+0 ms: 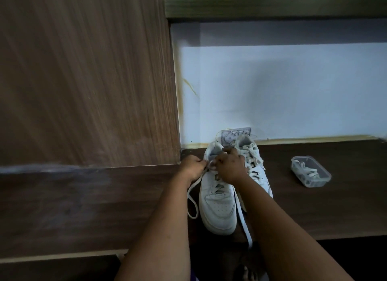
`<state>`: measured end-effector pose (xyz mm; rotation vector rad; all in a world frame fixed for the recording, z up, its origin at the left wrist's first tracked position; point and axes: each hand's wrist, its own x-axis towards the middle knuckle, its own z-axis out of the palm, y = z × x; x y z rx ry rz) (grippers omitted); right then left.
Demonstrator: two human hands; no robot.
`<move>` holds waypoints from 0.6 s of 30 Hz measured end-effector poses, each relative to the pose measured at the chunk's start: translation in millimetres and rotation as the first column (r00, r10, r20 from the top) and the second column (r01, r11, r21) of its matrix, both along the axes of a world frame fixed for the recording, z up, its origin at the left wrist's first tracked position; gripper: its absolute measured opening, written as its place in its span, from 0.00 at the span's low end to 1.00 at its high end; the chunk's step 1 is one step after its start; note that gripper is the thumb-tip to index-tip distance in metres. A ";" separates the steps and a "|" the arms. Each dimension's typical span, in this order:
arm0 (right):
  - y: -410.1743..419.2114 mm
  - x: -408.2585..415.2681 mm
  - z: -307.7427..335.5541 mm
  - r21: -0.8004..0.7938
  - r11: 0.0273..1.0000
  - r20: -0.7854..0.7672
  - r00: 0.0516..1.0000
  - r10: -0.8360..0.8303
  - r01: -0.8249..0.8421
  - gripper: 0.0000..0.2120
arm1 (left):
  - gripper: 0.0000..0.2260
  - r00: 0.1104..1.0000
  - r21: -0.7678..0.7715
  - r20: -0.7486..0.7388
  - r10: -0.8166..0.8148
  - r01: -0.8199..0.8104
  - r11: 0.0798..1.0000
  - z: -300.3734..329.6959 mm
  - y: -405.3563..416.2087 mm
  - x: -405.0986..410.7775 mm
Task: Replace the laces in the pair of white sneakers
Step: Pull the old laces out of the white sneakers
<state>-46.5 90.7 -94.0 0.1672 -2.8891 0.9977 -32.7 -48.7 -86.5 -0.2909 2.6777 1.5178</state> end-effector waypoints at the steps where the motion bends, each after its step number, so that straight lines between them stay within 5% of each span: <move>1: 2.5 4.0 8.8 -0.364 0.927 0.120 0.992 -0.048 0.089 0.10 | 0.18 1.000 0.001 0.002 0.002 -0.002 1.000 -0.5 0.0 -0.1; 2: 6.4 8.4 18.3 -0.701 0.680 0.290 0.957 -0.007 0.217 0.10 | 0.17 1.000 0.006 0.005 0.001 -0.001 1.000 -0.6 -0.1 0.2; 3: 10.8 11.2 24.2 -0.869 0.352 0.406 0.908 0.105 0.348 0.12 | 0.16 1.000 0.019 0.009 -0.003 0.003 1.000 -1.0 0.1 0.1; 4: 15.7 14.1 28.3 -0.891 0.214 0.436 0.887 0.155 0.400 0.15 | 0.16 1.000 0.028 0.013 -0.008 0.007 1.000 -1.0 0.6 0.7; 5: 17.9 17.5 32.2 -0.890 0.218 0.432 0.893 0.125 0.401 0.15 | 0.16 1.000 0.033 0.014 -0.010 0.010 0.999 -1.4 1.6 0.6; 6: 17.1 16.9 33.1 -0.846 0.380 0.403 0.915 -0.005 0.374 0.13 | 0.17 1.000 0.030 0.008 -0.011 0.011 0.999 -1.7 2.6 0.3; 8: 15.6 18.2 27.2 -0.396 0.884 0.023 0.965 -0.261 0.249 0.10 | 0.17 1.000 0.031 -0.005 -0.008 0.008 0.999 -2.8 3.7 -0.3; 9: 15.5 17.0 20.3 -0.163 0.969 -0.187 0.958 -0.216 0.187 0.14 | 0.16 1.000 0.038 -0.005 -0.009 0.010 0.999 -3.1 3.9 -0.3; 11: 12.0 13.3 10.9 0.108 0.993 -0.274 0.962 -0.014 0.045 0.18 | 0.15 1.000 0.063 -0.009 -0.013 0.013 0.998 -4.1 3.4 0.0; 14: 0.2 14.3 5.2 0.342 0.939 -0.233 0.966 0.110 -0.024 0.11 | 0.16 1.000 0.058 -0.013 -0.005 0.006 0.998 -4.9 2.4 -1.2; 16: 0.1 12.9 3.9 0.216 0.976 -0.288 0.956 0.046 0.018 0.08 | 0.16 1.000 0.052 -0.015 -0.003 0.004 0.999 -4.1 2.4 -1.2; 17: 3.6 11.4 7.2 -0.027 0.996 -0.307 0.947 -0.090 0.086 0.08 | 0.16 1.000 0.055 -0.013 -0.007 0.007 0.998 -3.8 2.2 -1.3; 18: 8.5 8.5 16.7 -0.380 0.906 -0.234 0.929 -0.288 0.186 0.09 | 0.15 1.000 0.061 -0.012 -0.012 0.013 0.998 -3.6 1.9 -1.5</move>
